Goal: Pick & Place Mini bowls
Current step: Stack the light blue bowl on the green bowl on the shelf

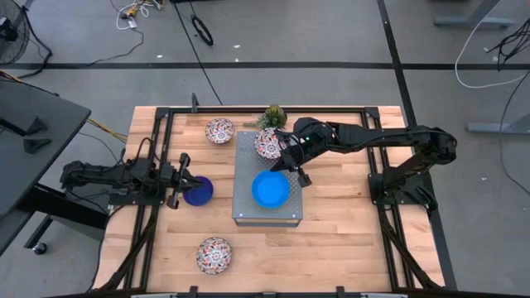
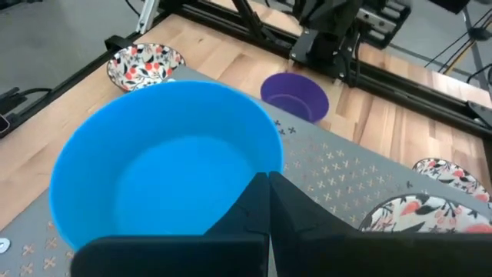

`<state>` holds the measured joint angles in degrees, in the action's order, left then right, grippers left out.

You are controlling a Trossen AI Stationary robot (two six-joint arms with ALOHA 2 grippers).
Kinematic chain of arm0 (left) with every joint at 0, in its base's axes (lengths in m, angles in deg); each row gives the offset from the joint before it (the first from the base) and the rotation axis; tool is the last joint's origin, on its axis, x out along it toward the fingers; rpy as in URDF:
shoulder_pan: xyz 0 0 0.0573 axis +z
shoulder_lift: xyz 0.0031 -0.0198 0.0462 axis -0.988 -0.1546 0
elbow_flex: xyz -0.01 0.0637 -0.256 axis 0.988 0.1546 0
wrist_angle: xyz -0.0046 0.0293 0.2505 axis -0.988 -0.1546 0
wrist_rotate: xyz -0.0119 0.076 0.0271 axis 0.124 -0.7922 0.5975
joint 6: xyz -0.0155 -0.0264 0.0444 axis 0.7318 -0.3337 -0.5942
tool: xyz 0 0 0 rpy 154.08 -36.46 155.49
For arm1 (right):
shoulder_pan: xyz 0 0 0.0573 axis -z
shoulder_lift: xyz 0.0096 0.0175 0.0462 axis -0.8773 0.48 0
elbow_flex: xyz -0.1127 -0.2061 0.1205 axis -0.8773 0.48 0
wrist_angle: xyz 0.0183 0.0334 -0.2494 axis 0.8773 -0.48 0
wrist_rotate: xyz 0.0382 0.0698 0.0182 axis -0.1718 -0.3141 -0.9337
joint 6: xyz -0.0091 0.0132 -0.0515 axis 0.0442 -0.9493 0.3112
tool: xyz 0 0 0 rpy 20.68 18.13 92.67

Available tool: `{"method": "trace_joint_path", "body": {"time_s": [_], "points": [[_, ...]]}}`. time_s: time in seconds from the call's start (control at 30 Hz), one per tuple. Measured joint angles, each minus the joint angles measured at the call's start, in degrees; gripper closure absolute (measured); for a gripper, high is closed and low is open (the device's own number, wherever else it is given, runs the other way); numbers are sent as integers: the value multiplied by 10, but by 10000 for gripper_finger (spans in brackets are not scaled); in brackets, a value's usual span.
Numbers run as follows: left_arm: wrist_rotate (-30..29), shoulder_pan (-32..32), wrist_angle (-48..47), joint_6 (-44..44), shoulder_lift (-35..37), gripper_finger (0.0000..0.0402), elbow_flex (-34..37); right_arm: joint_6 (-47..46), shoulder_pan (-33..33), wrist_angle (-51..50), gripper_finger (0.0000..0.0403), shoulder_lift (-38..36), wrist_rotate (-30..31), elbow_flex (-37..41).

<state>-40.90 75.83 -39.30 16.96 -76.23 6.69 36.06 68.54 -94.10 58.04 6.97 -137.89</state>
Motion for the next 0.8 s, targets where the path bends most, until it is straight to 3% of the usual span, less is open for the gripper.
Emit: {"method": "trace_joint_path", "body": {"time_s": [0.33, 0.8], "points": [[0, 0, 0, 0, 0, 372, 0, -17, 1, 23, 403, -2, -38, 0], [0, 0, 0, 0, 0, 372, 0, -10, 6, -10, 403, 19, -18, 1]]}}
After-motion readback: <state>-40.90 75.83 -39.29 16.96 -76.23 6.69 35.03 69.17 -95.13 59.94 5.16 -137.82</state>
